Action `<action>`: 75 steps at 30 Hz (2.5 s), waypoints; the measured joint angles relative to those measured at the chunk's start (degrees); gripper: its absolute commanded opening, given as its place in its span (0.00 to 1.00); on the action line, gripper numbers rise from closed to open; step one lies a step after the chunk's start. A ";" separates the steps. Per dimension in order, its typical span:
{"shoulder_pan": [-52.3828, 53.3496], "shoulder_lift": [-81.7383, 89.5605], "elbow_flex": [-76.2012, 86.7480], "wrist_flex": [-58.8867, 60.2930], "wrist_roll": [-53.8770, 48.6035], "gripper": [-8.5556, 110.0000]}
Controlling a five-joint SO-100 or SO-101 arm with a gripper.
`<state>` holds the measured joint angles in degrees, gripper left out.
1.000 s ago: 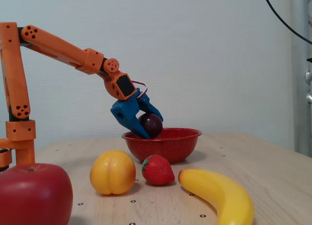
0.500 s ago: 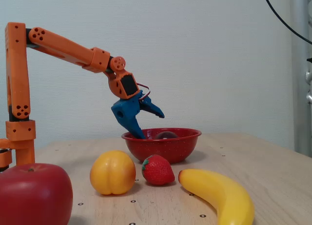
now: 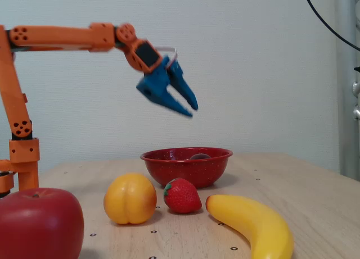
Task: Put plum in the red bowl.
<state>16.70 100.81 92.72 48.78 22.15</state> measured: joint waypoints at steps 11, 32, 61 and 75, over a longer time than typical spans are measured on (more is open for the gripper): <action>-12.83 17.67 8.17 2.11 -7.65 0.07; -22.06 60.82 60.47 -7.21 -8.88 0.07; -21.71 83.32 85.69 1.14 -15.47 0.07; -19.78 83.32 85.78 1.76 -14.06 0.08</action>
<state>-3.08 184.13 178.51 50.54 8.09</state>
